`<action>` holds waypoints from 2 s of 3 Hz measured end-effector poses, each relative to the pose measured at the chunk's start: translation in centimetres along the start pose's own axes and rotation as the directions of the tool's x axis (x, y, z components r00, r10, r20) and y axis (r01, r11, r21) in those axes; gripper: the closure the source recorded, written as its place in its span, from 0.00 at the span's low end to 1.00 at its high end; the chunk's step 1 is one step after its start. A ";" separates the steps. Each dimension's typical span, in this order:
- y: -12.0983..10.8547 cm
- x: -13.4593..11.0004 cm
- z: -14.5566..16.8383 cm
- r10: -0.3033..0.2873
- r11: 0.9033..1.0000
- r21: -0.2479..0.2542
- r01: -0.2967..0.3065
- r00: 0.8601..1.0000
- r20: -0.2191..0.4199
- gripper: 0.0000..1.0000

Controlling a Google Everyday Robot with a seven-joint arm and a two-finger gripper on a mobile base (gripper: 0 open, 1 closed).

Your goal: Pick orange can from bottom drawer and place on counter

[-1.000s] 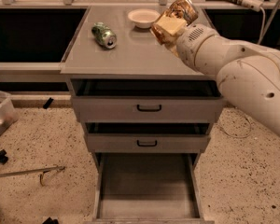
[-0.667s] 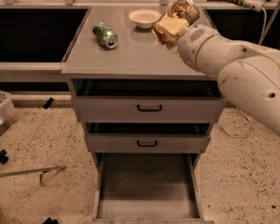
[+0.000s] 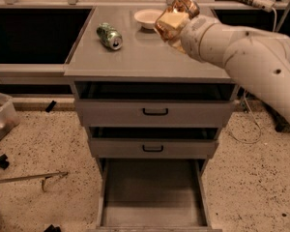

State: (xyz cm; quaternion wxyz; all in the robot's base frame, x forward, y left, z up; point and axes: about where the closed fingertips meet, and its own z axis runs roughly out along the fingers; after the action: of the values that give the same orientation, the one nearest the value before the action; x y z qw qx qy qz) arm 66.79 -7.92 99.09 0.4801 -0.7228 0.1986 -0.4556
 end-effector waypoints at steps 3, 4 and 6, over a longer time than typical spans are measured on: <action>2.2 4.3 6.7 0.196 0.938 -0.312 -0.153 0.975 0.109 1.00; 5.4 0.3 5.5 0.319 0.872 -0.443 -0.208 0.928 0.191 1.00; 8.9 -6.2 4.5 0.441 0.810 -0.531 -0.247 0.854 0.276 1.00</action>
Offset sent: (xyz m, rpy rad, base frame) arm 0.0943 -0.0173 -0.0169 -0.1071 0.5208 -0.0663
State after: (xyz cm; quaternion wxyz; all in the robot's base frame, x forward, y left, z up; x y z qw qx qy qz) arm 68.83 -5.21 87.87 0.3923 -0.8440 0.3361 -0.1440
